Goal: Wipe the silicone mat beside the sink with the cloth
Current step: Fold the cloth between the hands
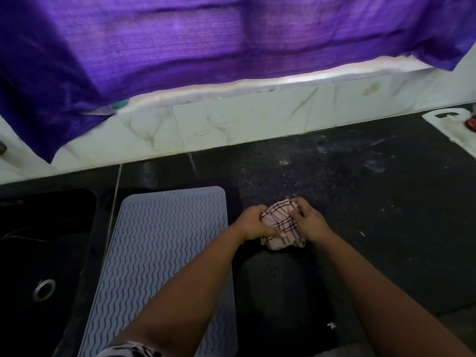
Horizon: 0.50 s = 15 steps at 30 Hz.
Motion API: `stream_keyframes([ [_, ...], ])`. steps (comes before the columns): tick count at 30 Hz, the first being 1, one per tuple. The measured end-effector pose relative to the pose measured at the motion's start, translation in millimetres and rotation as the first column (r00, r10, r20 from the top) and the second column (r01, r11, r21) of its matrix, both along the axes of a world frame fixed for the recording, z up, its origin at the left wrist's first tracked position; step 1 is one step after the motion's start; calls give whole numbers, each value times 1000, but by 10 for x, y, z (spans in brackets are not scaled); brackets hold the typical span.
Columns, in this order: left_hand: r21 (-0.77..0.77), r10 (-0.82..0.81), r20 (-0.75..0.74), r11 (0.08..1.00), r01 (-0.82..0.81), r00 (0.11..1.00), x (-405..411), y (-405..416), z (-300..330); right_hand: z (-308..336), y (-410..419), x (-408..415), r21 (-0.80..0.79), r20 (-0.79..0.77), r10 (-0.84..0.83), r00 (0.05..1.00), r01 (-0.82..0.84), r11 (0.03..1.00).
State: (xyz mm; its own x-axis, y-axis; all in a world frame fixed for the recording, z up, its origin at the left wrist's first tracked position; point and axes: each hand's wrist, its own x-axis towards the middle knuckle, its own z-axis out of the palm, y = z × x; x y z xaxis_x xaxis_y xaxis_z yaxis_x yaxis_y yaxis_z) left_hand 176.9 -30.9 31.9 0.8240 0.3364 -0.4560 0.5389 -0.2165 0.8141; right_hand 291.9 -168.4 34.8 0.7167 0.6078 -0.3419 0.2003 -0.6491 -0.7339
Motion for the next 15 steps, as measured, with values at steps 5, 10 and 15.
stream_keyframes([
  [5,104,-1,-140,994,16,990,-34,89,65,-98,72,-170,-46,167,-85,982,93,995],
  [10,620,-27,-148,776,114,989,-117,-178,128,-127,89,-315,-247,597,66,800,105,963],
  [15,772,-251,-136,579,261,958,-415,-411,-32,-218,-38,-499,-247,617,233,752,-97,964],
])
